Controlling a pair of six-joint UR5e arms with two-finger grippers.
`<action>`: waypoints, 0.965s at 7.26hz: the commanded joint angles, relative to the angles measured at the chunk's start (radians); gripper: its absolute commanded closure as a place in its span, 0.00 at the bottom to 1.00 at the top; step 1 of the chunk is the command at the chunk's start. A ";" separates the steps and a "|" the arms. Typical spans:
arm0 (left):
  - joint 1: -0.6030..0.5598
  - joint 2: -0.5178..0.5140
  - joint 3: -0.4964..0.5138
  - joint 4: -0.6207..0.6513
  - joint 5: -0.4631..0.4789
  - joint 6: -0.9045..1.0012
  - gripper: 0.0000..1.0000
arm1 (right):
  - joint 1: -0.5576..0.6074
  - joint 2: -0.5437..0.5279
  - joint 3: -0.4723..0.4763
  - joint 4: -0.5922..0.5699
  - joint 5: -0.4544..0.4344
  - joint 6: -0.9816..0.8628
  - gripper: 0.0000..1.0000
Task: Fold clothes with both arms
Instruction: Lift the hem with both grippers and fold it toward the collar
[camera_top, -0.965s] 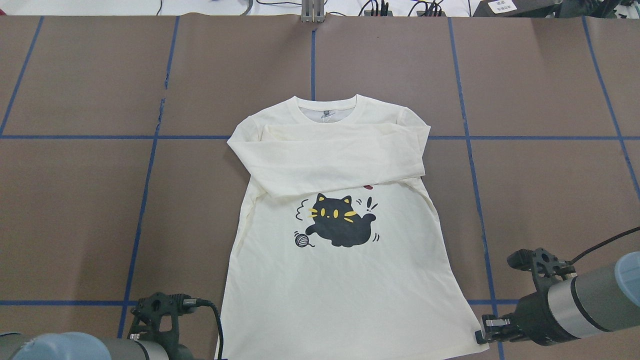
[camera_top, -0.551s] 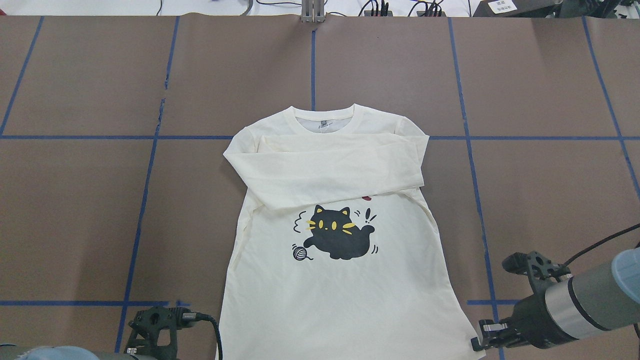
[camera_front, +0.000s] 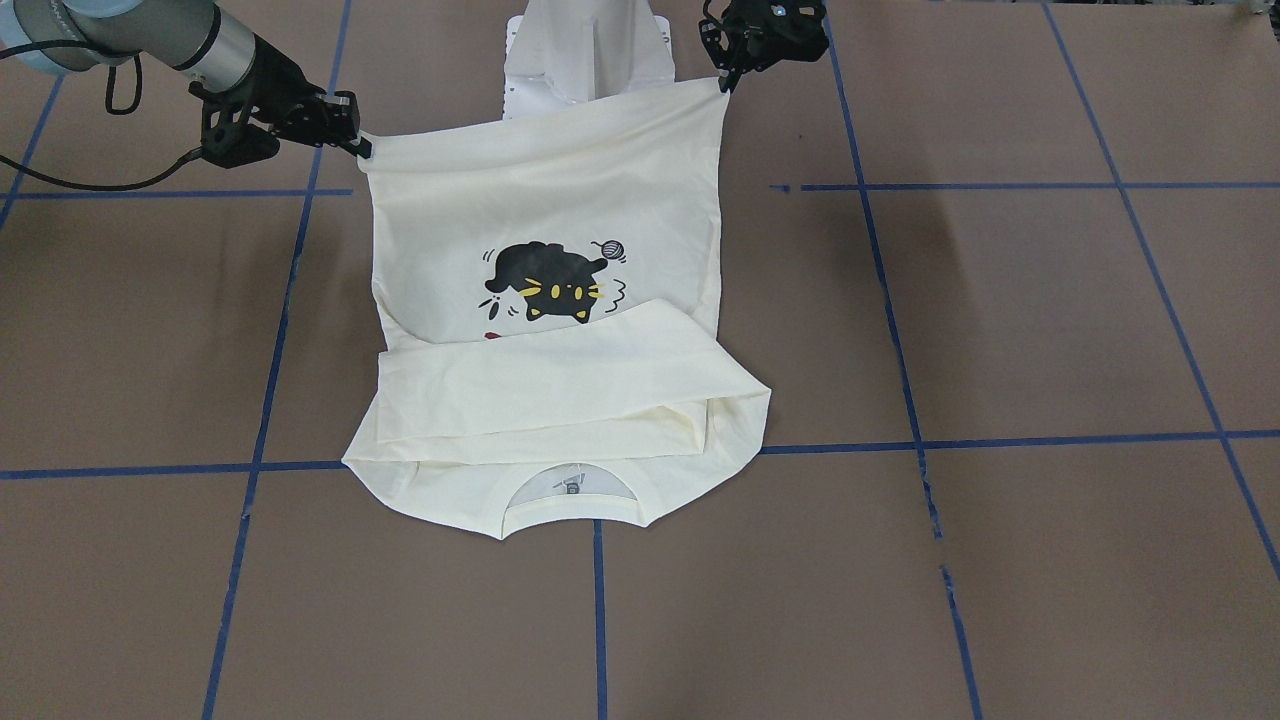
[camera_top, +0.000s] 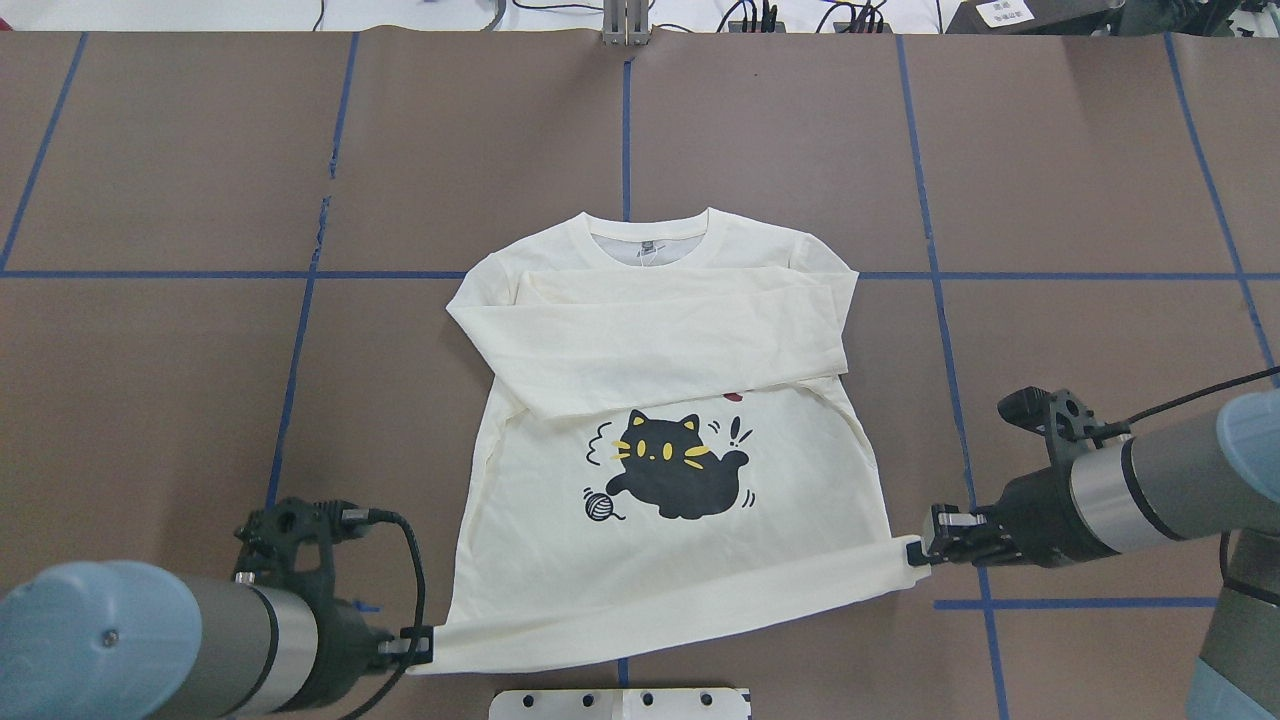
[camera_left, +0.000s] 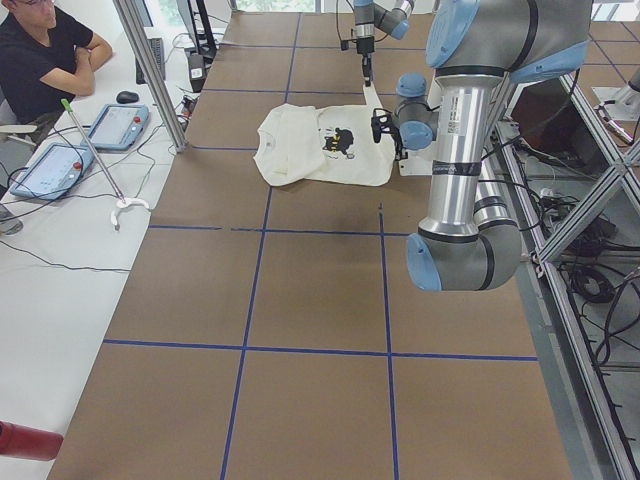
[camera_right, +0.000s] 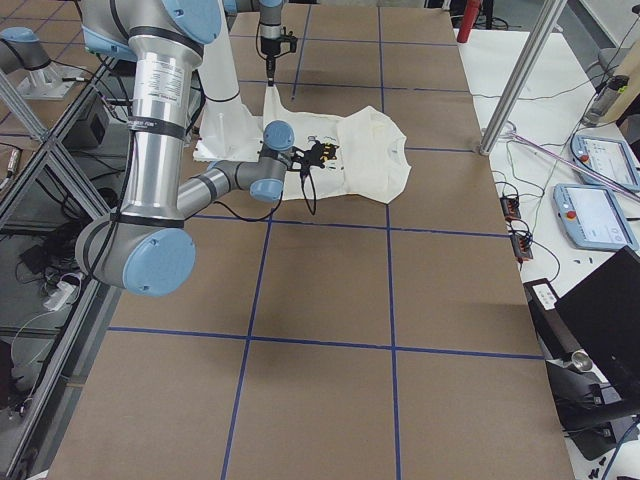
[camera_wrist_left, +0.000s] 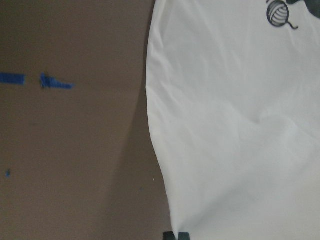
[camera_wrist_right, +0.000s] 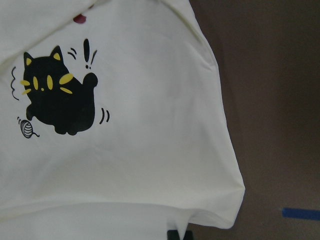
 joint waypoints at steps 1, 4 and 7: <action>-0.170 -0.073 0.036 0.006 -0.060 0.069 1.00 | 0.130 0.099 -0.081 0.000 0.003 -0.017 1.00; -0.289 -0.241 0.260 0.003 -0.058 0.106 1.00 | 0.263 0.214 -0.197 -0.006 0.017 -0.038 1.00; -0.404 -0.277 0.353 0.001 -0.061 0.173 1.00 | 0.342 0.331 -0.340 -0.009 0.019 -0.037 1.00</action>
